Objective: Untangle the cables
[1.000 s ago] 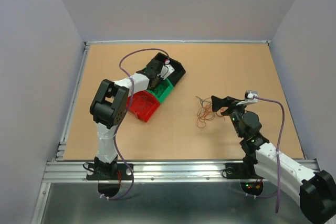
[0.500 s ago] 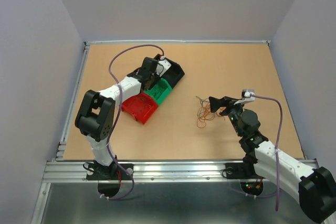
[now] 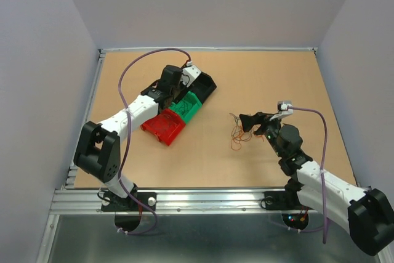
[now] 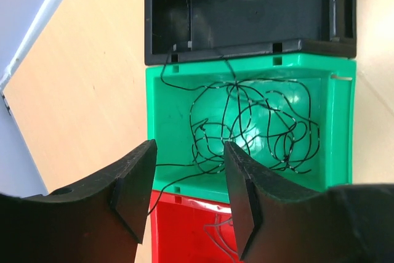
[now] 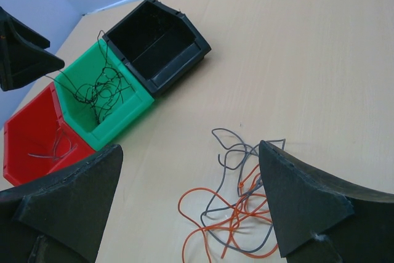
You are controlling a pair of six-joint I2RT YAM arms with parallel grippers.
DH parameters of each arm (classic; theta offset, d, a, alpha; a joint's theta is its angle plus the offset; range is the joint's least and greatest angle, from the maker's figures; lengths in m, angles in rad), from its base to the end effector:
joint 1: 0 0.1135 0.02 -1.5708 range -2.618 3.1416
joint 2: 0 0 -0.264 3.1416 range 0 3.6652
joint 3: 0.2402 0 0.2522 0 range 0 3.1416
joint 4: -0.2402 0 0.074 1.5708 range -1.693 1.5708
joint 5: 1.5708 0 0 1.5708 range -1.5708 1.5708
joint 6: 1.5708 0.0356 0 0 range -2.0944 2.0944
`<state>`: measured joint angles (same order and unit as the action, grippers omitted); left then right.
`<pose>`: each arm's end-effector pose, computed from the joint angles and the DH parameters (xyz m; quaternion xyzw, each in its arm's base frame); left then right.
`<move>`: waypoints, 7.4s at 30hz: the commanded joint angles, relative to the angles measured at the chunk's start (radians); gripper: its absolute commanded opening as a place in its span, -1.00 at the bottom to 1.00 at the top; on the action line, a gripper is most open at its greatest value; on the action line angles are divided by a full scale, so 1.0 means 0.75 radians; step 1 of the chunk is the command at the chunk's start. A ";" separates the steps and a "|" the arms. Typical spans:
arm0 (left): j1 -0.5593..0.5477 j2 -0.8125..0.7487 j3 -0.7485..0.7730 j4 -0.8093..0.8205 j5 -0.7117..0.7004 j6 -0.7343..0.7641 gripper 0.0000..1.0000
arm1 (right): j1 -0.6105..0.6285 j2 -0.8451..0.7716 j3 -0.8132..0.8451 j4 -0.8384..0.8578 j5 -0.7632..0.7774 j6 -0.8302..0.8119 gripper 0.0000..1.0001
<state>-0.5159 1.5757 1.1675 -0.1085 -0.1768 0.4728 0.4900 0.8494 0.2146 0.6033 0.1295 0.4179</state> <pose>0.3204 -0.1745 0.2815 0.3694 0.7789 0.0655 0.5025 0.1678 0.0843 0.2113 0.0192 0.7178 0.2628 0.6445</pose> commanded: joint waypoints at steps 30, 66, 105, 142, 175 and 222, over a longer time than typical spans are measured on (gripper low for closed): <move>0.054 0.286 0.106 0.290 0.003 0.065 -1.00 | -0.011 0.035 0.105 0.022 -0.062 -0.048 0.93; 0.211 0.286 0.122 0.411 0.381 -0.035 0.24 | -0.011 0.119 0.141 0.038 -0.101 -0.060 0.93; 0.220 0.163 0.030 0.077 0.408 0.175 -1.00 | -0.011 0.025 0.098 0.020 -0.085 -0.068 0.93; 0.111 -0.180 -0.364 0.560 0.217 0.186 0.60 | -0.007 0.046 0.264 -0.549 -0.003 -0.072 0.38; -0.525 0.361 0.088 0.313 0.737 -0.125 0.42 | -0.007 -0.609 0.033 -0.471 0.443 0.071 0.61; -0.488 -0.383 0.585 0.147 0.427 -0.025 -1.00 | -0.007 0.847 0.286 0.899 -0.850 -0.064 0.44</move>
<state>-0.8879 1.2766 1.3346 0.0101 0.2565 0.4389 0.4904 1.4094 0.3386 1.1400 -0.5175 0.3363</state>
